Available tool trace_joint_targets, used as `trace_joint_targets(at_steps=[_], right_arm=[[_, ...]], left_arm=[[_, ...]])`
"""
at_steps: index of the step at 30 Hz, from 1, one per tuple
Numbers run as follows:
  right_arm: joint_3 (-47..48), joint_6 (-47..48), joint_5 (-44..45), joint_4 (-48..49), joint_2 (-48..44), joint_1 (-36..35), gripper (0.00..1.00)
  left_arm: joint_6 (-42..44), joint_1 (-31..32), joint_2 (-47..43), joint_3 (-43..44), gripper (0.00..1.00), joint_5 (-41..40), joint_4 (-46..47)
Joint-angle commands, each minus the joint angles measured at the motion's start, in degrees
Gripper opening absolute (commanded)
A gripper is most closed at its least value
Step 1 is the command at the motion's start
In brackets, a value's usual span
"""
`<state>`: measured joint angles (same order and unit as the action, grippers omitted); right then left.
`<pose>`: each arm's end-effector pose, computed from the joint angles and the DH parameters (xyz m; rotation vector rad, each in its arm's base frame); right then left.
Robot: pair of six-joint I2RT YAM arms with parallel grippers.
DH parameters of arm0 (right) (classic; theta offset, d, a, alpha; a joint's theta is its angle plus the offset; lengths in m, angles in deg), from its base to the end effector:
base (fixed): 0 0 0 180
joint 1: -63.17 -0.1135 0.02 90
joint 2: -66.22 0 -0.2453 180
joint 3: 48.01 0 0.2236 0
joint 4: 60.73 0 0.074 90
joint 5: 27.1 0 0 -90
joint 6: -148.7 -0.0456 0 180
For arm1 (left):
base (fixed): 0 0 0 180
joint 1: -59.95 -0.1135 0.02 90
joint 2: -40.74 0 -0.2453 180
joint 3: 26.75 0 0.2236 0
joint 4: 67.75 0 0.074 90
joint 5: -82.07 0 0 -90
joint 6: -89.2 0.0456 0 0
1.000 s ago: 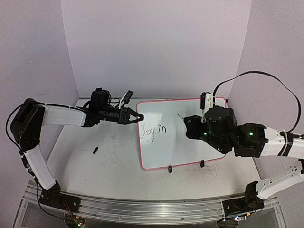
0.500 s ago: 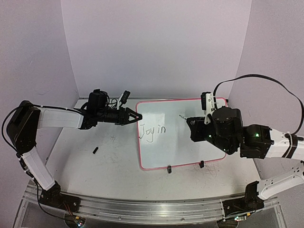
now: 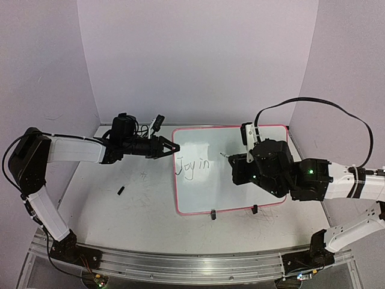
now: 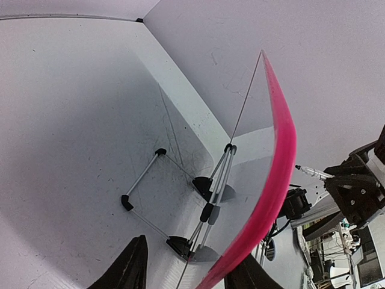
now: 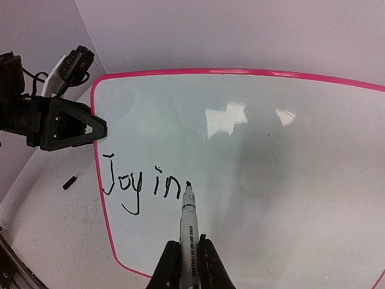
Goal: Write a sentence on the whiteboard
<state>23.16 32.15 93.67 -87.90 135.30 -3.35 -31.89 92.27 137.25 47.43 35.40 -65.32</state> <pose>0.1243 0.2277 0.3028 -0.3460 1.9510 0.5316 0.2836 -0.2165 0.2358 0.5858 2.0182 -1.4305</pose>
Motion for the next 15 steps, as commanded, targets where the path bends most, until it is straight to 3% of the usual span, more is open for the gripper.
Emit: trace_joint_targets(at_steps=[1,10,15], right_arm=[[3.1,1.0,0.8,2.0,0.9,0.1,0.0],[1.3,0.6,3.4,1.3,0.7,0.4,0.0],[-0.9,-0.7,-0.9,0.6,-1.4,3.3,0.0]], left_arm=[[0.1,-0.6,0.2,1.8,0.46,-1.5,0.6],[1.3,-0.6,-1.2,1.3,0.39,-3.9,1.0],[3.0,0.4,-1.2,0.9,0.36,-4.9,1.3]])
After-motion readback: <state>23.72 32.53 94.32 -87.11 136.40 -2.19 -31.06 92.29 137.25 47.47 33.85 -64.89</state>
